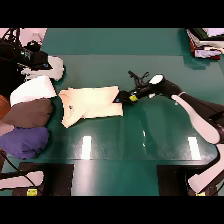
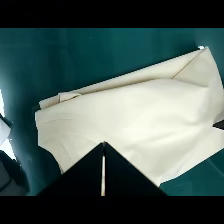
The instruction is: Fold the shirts.
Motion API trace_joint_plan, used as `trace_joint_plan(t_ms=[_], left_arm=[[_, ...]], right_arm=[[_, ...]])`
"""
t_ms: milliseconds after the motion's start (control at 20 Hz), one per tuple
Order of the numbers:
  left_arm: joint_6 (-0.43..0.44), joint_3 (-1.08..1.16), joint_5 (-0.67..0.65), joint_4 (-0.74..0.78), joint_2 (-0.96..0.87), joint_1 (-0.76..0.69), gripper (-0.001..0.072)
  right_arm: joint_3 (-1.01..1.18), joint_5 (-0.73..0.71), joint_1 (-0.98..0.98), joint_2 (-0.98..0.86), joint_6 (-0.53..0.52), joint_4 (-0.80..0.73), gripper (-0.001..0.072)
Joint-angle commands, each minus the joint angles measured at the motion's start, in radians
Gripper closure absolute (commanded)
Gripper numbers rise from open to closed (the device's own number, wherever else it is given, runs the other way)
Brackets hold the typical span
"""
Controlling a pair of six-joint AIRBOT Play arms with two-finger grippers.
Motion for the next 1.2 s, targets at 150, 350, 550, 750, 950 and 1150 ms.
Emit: trace_joint_plan(t_ms=[150,350,550,750,950,1150], left_arm=[[0.000,0.000,-0.033,-0.064,0.001,0.000,0.0682],[0.001,0.000,-0.033,-0.090,0.001,-0.025,0.0683],[0.019,0.000,-0.027,-0.089,0.001,-0.138,0.0683],[0.034,0.000,0.003,-0.090,0.001,-0.260,0.0683],[0.034,0.000,0.035,-0.090,0.001,-0.323,0.0683],[0.032,0.000,0.060,-0.097,0.001,-0.336,0.0683]], right_arm=[[0.215,0.008,0.076,-0.127,0.004,0.002,0.0662],[0.334,0.056,0.013,-0.122,-0.013,0.001,0.0699],[0.352,0.074,-0.144,-0.035,-0.006,-0.009,0.0699],[0.240,0.071,-0.358,0.159,0.081,-0.269,0.0699],[0.069,0.060,-0.635,0.382,0.134,-0.475,0.0699],[-0.105,0.008,-0.945,0.562,0.198,-0.546,0.0699]])
